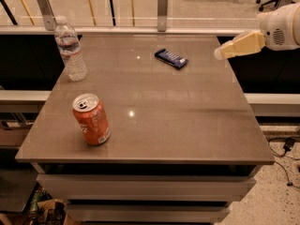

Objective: Move rxbar blueberry near water bottle

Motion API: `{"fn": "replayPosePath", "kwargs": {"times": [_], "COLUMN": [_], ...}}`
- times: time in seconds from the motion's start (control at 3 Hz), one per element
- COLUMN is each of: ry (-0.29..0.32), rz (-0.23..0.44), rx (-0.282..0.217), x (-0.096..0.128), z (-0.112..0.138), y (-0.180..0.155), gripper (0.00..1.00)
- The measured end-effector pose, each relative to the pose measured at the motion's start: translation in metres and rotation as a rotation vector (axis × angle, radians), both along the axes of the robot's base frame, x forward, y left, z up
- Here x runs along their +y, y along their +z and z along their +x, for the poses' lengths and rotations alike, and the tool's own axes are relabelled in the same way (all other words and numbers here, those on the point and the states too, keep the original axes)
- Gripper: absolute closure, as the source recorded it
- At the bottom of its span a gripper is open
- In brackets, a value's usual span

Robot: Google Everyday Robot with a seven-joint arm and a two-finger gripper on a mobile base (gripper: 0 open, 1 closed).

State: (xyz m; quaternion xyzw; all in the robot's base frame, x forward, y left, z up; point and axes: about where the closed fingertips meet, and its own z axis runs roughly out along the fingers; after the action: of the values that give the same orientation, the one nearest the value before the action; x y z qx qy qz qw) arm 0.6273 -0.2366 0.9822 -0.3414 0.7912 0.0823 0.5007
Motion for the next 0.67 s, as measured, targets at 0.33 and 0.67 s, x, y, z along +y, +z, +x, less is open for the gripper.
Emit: {"fn": "replayPosePath", "kwargs": {"times": [0.33, 0.67], "ry": [0.006, 0.007], "rz": [0.041, 0.04], "rx": [0.006, 0.034], "x": [0.005, 0.013], "z": [0.021, 0.038], "y": [-0.014, -0.028], "gripper": [0.0, 0.0]}}
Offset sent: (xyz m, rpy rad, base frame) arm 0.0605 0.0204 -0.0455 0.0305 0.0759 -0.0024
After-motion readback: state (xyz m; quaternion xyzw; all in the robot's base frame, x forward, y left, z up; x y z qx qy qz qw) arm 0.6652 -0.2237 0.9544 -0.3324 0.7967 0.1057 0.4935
